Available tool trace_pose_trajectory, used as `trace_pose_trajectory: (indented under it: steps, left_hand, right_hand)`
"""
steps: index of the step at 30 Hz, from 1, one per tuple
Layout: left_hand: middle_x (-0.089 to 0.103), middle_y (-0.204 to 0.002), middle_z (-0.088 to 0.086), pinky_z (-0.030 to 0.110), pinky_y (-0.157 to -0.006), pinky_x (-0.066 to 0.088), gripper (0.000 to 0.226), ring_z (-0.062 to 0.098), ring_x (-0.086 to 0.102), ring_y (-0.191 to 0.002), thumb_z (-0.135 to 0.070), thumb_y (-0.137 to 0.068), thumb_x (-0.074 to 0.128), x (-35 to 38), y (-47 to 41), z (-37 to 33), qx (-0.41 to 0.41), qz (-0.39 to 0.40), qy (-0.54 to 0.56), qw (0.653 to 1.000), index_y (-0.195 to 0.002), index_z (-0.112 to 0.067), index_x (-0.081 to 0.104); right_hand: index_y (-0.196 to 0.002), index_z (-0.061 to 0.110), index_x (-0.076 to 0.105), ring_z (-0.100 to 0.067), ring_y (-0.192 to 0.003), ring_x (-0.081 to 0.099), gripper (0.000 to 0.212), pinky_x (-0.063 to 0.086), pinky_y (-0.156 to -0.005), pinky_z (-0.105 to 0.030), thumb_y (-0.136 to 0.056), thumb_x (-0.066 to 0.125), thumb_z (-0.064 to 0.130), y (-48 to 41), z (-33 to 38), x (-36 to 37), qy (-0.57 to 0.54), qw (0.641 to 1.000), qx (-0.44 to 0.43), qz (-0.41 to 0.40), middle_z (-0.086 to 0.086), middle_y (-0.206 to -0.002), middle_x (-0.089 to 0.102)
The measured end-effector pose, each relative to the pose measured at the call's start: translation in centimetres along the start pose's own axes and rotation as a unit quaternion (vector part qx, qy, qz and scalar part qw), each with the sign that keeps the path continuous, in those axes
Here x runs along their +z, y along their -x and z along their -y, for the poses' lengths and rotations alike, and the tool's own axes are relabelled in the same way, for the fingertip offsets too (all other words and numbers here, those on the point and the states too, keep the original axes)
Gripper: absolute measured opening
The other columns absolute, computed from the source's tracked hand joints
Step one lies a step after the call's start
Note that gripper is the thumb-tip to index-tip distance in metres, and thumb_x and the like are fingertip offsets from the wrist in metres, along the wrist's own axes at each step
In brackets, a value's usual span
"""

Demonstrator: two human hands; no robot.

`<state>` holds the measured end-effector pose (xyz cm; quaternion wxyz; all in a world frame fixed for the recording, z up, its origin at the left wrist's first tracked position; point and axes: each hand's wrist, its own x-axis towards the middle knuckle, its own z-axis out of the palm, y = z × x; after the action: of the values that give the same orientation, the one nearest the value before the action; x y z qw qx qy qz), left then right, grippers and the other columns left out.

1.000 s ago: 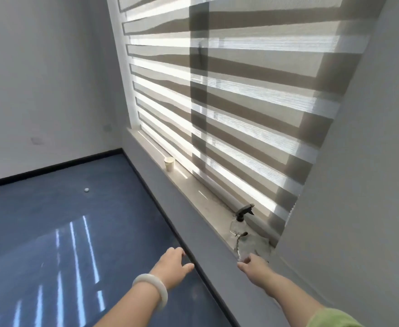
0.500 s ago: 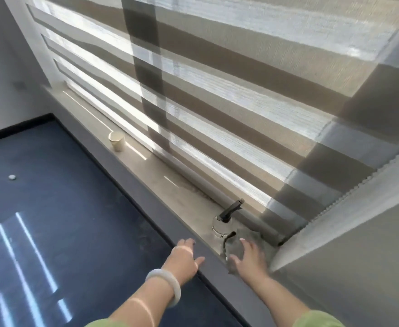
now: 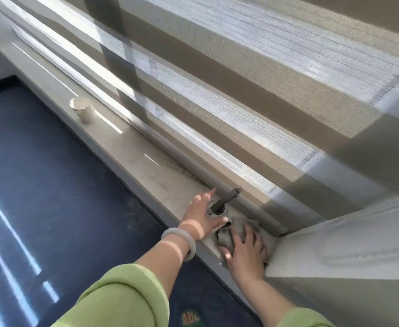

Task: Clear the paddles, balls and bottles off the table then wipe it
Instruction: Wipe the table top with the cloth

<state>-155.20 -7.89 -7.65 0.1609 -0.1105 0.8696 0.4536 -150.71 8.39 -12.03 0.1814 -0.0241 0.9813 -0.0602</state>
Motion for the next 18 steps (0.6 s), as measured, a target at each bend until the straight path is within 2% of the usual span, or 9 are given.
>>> trace_pose_trajectory:
  steps: [2, 4, 5, 6, 9, 11, 13, 16, 18]
  left_hand:
    - [0.044, -0.136, -0.005, 0.027, -0.111, 0.032, 0.072, 0.017, 0.044, -0.127, -0.039, -0.081, 0.076, 0.4, -0.6, -0.2, 0.02, -0.008, 0.032, 0.999, -0.144, -0.032, 0.042]
    - [0.05, -0.121, -0.011, 0.016, -0.096, 0.035, 0.049, 0.015, 0.053, -0.115, -0.038, -0.084, 0.074, 0.6, -0.8, -0.5, 0.032, -0.008, 0.042, 0.999, -0.128, -0.023, 0.059]
    - [0.052, -0.112, -0.01, 0.015, -0.088, 0.036, 0.04, 0.015, 0.056, -0.107, -0.038, -0.085, 0.072, 0.7, -0.8, -0.6, 0.032, -0.003, 0.044, 0.999, -0.119, -0.019, 0.063]
    - [0.055, -0.107, -0.007, 0.018, -0.084, 0.038, 0.036, 0.016, 0.058, -0.101, -0.038, -0.086, 0.072, 0.7, -0.7, -0.5, 0.03, -0.002, 0.052, 0.998, -0.113, -0.016, 0.065]
    - [0.061, -0.099, -0.001, 0.027, -0.089, 0.045, 0.021, 0.016, 0.061, -0.092, -0.032, -0.082, 0.077, 0.6, 0.1, 0.3, 0.01, -0.02, 0.108, 0.994, -0.096, -0.02, 0.067]
    - [0.063, -0.087, -0.006, 0.023, -0.087, 0.044, 0.021, 0.01, 0.061, -0.083, -0.022, -0.079, 0.08, 0.1, 1.0, 1.3, -0.007, -0.04, 0.17, 0.985, -0.085, -0.029, 0.062]
    - [0.064, -0.081, -0.008, 0.018, -0.081, 0.044, 0.02, 0.006, 0.06, -0.077, -0.017, -0.08, 0.079, -1.0, 2.4, 2.0, -0.026, -0.043, 0.216, 0.975, -0.085, -0.026, 0.063]
    - [0.064, -0.069, -0.011, 0.018, -0.068, 0.047, 0.009, 0.004, 0.058, -0.063, -0.019, -0.085, 0.075, -3.1, 4.9, 3.0, -0.084, -0.055, 0.229, 0.968, -0.088, -0.018, 0.067]
    - [0.063, -0.065, -0.012, 0.019, -0.071, 0.046, 0.005, 0.004, 0.057, -0.06, -0.014, -0.084, 0.072, -4.4, 6.7, 3.6, -0.116, -0.091, 0.231, 0.962, -0.082, -0.017, 0.069]
  right_hand:
    - [-0.148, 0.041, 0.032, -0.034, -0.142, 0.018, 0.061, 0.02, -0.112, -0.049, -0.092, 0.047, 0.058, -0.2, 0.0, 0.3, -0.014, 1.0, -0.003, -0.022, -0.006, -0.16, 0.017]
    - [-0.143, 0.039, 0.041, -0.036, -0.136, 0.027, 0.056, 0.026, -0.107, -0.049, -0.09, 0.055, 0.053, -0.5, -0.1, 0.4, -0.029, 0.999, -0.003, -0.042, -0.008, -0.155, 0.028]
    - [-0.142, 0.039, 0.043, -0.035, -0.133, 0.03, 0.055, 0.029, -0.106, -0.048, -0.09, 0.058, 0.049, -0.6, -0.2, 0.4, -0.036, 0.998, -0.005, -0.047, -0.008, -0.153, 0.032]
    - [-0.141, 0.038, 0.045, -0.034, -0.129, 0.032, 0.054, 0.031, -0.105, -0.046, -0.09, 0.06, 0.043, -0.7, -0.3, 0.5, -0.05, 0.997, -0.009, -0.052, -0.007, -0.149, 0.035]
    - [-0.14, 0.033, 0.049, -0.03, -0.118, 0.036, 0.056, 0.036, -0.105, -0.039, -0.088, 0.066, 0.023, -0.8, -0.6, 0.7, -0.123, 0.99, -0.03, -0.069, -0.007, -0.134, 0.042]
    - [-0.137, 0.03, 0.053, -0.027, -0.118, 0.035, 0.05, 0.034, -0.106, -0.033, -0.09, 0.064, 0.016, -0.7, -0.6, 0.4, -0.181, 0.981, -0.027, -0.06, -0.008, -0.129, 0.041]
    - [-0.13, 0.024, 0.06, -0.027, -0.118, 0.037, 0.042, 0.033, -0.104, -0.03, -0.09, 0.061, 0.011, -0.7, -0.3, -0.1, -0.223, 0.974, -0.017, -0.045, -0.009, -0.123, 0.041]
    - [-0.112, 0.009, 0.068, -0.026, -0.108, 0.047, 0.024, 0.036, -0.094, -0.026, -0.089, 0.062, 0.006, -0.2, 0.9, -1.0, -0.265, 0.963, -0.02, -0.04, -0.005, -0.109, 0.044]
    - [-0.094, 0.007, 0.071, -0.028, -0.098, 0.053, 0.009, 0.035, -0.084, -0.023, -0.087, 0.065, 0.007, 0.2, 2.0, -1.5, -0.277, 0.959, -0.05, -0.024, -0.003, -0.098, 0.046]
